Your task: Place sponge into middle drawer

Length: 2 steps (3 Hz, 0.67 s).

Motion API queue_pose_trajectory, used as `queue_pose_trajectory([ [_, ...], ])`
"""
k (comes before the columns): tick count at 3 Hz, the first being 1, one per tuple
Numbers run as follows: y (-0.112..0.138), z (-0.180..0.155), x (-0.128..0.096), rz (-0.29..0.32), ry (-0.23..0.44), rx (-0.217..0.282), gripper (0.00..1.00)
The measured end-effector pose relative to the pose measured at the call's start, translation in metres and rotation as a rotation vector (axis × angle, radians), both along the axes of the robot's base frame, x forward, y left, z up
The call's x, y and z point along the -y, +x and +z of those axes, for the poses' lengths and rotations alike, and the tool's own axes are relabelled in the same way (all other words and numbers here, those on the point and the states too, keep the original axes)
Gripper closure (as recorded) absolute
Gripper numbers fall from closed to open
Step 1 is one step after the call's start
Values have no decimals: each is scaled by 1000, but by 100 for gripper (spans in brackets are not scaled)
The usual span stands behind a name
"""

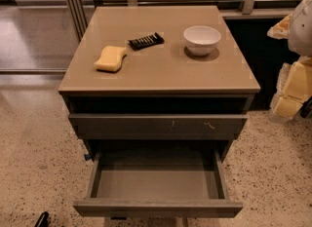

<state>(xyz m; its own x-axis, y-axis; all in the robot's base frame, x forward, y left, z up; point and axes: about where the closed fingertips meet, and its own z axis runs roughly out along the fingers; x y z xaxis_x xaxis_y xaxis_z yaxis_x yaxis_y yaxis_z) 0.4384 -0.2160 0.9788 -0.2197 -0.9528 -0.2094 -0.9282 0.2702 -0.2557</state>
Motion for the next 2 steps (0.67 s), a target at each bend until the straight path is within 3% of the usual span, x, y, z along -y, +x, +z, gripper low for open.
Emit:
queue_pose_trajectory([
  [1, 0, 0, 0, 0, 0, 0, 0],
  [2, 7, -13, -5, 2, 59, 20, 0],
])
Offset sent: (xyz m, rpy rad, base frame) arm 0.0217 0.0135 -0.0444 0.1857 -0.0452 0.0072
